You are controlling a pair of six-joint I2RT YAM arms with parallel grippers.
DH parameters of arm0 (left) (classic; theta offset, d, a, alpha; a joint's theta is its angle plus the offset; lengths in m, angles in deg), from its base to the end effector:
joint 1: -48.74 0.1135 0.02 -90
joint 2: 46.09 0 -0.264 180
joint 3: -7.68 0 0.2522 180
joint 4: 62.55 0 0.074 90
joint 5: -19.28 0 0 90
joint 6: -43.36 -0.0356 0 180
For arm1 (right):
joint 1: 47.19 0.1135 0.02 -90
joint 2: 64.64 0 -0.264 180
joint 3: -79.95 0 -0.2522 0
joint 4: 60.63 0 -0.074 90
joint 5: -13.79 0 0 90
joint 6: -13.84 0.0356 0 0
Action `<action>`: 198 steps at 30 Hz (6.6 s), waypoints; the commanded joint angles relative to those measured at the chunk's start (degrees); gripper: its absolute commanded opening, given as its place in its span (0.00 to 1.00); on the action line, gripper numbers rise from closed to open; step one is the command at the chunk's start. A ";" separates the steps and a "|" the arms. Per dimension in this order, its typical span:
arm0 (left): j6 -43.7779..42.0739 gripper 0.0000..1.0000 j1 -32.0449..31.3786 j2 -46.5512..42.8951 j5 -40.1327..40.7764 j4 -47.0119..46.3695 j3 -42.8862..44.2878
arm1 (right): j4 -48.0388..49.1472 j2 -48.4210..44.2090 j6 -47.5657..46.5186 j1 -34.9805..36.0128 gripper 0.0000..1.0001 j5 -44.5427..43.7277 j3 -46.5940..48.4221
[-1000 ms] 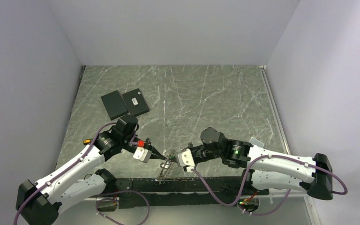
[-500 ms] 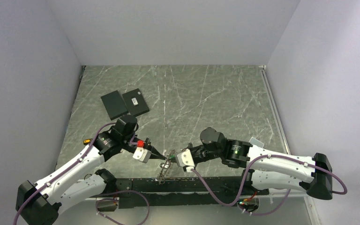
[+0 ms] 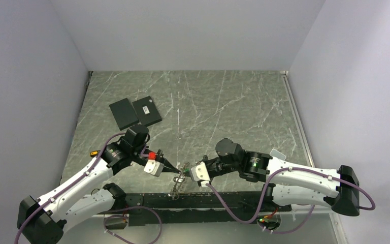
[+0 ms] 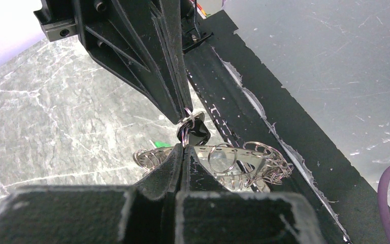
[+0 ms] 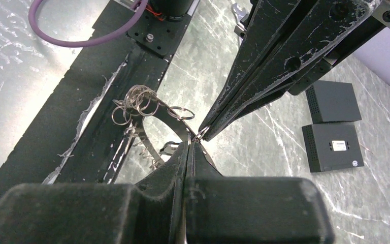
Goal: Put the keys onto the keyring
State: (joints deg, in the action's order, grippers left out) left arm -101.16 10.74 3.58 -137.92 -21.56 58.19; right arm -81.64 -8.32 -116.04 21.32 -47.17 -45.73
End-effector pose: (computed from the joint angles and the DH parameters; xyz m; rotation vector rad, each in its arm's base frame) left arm 0.1125 -0.1296 0.2618 1.7724 0.8869 -1.1187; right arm 0.0654 0.2133 0.2833 -1.8061 0.8840 0.8216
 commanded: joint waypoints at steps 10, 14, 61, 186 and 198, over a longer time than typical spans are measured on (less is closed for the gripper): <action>0.58 0.00 0.24 -0.99 -2.44 -1.91 0.34 | 3.24 -1.92 -1.43 0.31 0.00 -1.05 0.08; 0.43 0.00 0.22 -0.98 -2.55 -1.74 0.34 | 3.64 -1.82 -1.45 0.37 0.00 -1.30 0.01; 1.12 0.00 0.20 -1.90 -3.95 -2.12 0.08 | 1.33 4.52 -3.55 0.16 0.00 -1.27 6.23; 69.37 0.00 -7.57 -1.77 23.62 -114.54 -33.03 | -32.82 13.27 1.18 -0.13 0.92 -2.57 33.18; 69.55 0.00 -7.55 -1.27 25.25 -116.30 -33.83 | -31.92 13.21 0.83 -0.26 0.92 -3.22 33.81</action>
State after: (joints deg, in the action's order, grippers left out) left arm -31.72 2.63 2.67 -119.02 -129.49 23.59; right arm -110.40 4.86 -115.21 20.44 -53.16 -13.27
